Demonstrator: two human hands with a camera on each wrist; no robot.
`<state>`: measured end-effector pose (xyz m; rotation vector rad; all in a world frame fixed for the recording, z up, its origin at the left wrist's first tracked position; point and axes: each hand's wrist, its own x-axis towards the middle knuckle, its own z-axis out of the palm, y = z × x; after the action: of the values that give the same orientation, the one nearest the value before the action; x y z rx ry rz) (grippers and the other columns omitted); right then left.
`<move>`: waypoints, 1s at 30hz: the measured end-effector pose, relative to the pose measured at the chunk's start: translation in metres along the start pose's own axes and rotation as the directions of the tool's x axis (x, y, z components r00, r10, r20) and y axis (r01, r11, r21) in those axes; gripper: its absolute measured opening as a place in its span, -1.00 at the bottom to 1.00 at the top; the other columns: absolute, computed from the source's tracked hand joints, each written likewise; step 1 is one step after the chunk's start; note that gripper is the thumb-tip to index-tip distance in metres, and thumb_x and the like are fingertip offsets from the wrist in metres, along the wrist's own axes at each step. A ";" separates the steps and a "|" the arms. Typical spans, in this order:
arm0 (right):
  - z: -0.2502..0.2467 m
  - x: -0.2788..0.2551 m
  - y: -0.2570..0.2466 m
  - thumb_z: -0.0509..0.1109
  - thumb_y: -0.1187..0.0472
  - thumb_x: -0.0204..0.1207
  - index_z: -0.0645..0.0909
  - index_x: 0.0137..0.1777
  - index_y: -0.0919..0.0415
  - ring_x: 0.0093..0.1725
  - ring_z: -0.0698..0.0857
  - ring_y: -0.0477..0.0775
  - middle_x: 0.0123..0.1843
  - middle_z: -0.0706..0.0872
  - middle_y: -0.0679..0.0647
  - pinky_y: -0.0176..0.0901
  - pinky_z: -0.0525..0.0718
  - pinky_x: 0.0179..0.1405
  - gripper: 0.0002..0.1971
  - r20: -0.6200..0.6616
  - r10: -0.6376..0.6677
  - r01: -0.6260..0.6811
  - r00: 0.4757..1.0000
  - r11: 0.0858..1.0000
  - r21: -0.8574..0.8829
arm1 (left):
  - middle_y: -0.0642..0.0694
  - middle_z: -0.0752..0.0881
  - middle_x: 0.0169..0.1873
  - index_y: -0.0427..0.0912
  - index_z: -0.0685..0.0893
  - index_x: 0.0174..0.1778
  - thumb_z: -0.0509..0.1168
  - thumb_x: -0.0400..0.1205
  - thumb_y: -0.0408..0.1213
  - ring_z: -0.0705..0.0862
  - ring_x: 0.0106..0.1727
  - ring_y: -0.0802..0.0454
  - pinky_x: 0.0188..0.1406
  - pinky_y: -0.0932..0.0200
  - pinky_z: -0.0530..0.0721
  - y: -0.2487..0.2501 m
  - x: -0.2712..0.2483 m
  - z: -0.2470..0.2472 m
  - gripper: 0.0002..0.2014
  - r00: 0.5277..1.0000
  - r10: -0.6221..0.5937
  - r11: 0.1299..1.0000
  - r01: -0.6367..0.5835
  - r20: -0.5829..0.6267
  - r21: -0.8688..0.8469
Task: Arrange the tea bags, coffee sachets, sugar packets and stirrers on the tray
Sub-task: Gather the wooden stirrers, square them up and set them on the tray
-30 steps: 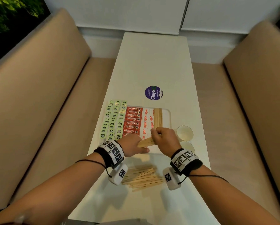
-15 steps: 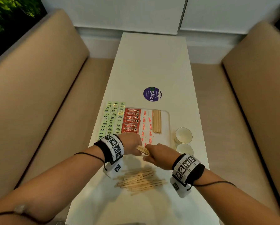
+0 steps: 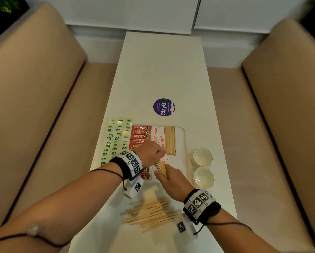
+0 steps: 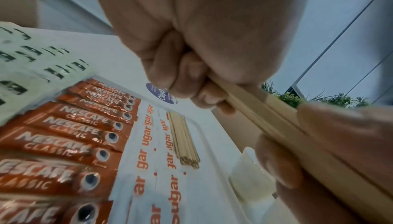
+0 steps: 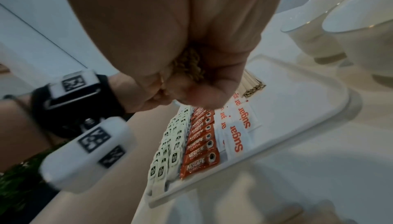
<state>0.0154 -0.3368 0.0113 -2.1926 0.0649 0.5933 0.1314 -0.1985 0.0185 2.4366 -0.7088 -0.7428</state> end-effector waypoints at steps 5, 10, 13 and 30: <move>-0.007 0.021 0.008 0.11 -0.09 0.81 0.46 0.03 0.14 -0.27 0.57 -0.05 -0.16 0.66 0.01 -0.14 0.52 -0.28 -0.70 -0.066 0.088 -0.088 0.994 0.996 0.002 | -0.04 0.46 -0.57 -0.18 0.45 -0.47 0.12 0.78 -0.02 0.38 -0.55 0.04 -0.43 0.06 0.45 0.000 0.039 -0.008 -0.51 0.999 0.039 0.999 -0.039 0.010 0.023; -0.022 0.062 0.015 0.04 -0.11 0.82 0.45 0.10 0.18 -0.21 0.65 0.02 -0.14 0.65 0.02 -0.08 0.58 -0.26 -0.64 -0.219 0.273 -0.276 0.937 0.961 0.017 | 0.00 0.79 -0.19 -0.02 0.59 0.16 0.03 0.78 0.16 0.75 -0.27 0.02 -0.22 -0.01 0.74 -0.009 0.080 -0.019 -0.63 0.995 -0.048 0.994 0.039 -0.085 -0.103; -0.031 0.091 0.020 0.04 -0.07 0.82 0.49 0.13 0.26 -0.07 0.73 0.20 -0.01 0.72 0.16 0.09 0.73 -0.05 -0.61 -0.298 0.411 -0.418 0.861 0.907 0.043 | -0.08 0.79 -0.01 -0.07 0.52 0.38 0.13 0.77 -0.01 0.75 -0.09 -0.03 -0.01 -0.07 0.75 -0.015 0.101 -0.024 -0.67 0.985 -0.100 0.994 0.091 -0.141 -0.065; -0.047 0.153 0.035 0.16 0.08 0.77 0.51 0.28 0.28 0.17 0.76 0.26 0.21 0.74 0.19 -0.05 0.58 -0.06 -0.71 -0.330 0.597 -0.637 0.731 0.771 -0.015 | -0.21 0.03 0.74 0.13 0.27 0.69 0.33 0.65 0.08 0.06 0.71 -0.28 0.62 -0.32 0.20 -0.030 0.132 0.008 -0.32 0.999 0.016 0.919 -0.035 0.051 0.392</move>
<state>0.1611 -0.3706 -0.0557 -2.3583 0.9928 0.6143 0.2309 -0.2576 -0.0526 2.7683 -0.9880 -0.7037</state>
